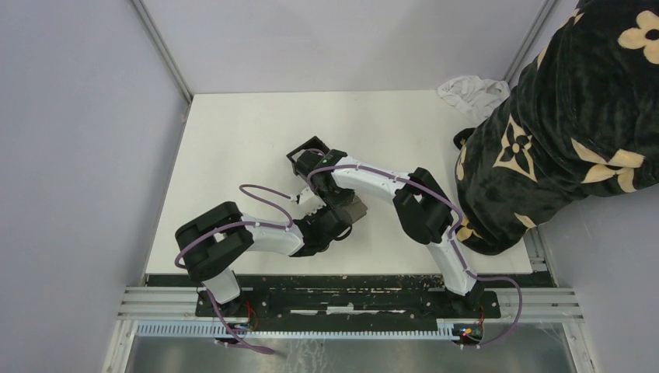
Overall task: Put the credit cards into the card holder
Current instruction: Close the card holder at the center of the board.
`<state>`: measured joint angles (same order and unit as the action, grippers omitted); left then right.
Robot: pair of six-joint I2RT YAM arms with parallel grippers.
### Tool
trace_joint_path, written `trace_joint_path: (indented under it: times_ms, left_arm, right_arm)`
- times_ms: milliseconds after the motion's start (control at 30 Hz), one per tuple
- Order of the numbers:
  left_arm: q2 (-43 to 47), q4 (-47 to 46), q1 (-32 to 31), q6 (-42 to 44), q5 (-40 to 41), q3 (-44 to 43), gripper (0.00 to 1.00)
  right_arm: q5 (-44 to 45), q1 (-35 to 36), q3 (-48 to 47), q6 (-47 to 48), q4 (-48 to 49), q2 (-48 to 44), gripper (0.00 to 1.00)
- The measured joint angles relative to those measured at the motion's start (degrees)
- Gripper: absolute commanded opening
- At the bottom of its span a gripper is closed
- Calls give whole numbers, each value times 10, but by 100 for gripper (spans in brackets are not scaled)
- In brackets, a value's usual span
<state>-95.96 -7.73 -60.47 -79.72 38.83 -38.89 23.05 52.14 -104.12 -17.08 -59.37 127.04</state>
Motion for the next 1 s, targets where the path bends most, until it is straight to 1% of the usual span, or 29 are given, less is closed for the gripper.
trace_joint_path:
  times_ms: [300,600,1000]
  left_arm:
    - [-1,1,0,0,0,-2,35]
    - [-1,0,0,1,0,-2,35]
    - [-2,0,0,1,0,-2,34]
  right_arm:
    - [18,0,0,5,0,0,28]
    - [31,0,0,7,0,0,27]
    - [41,0,0,7,0,4,17]
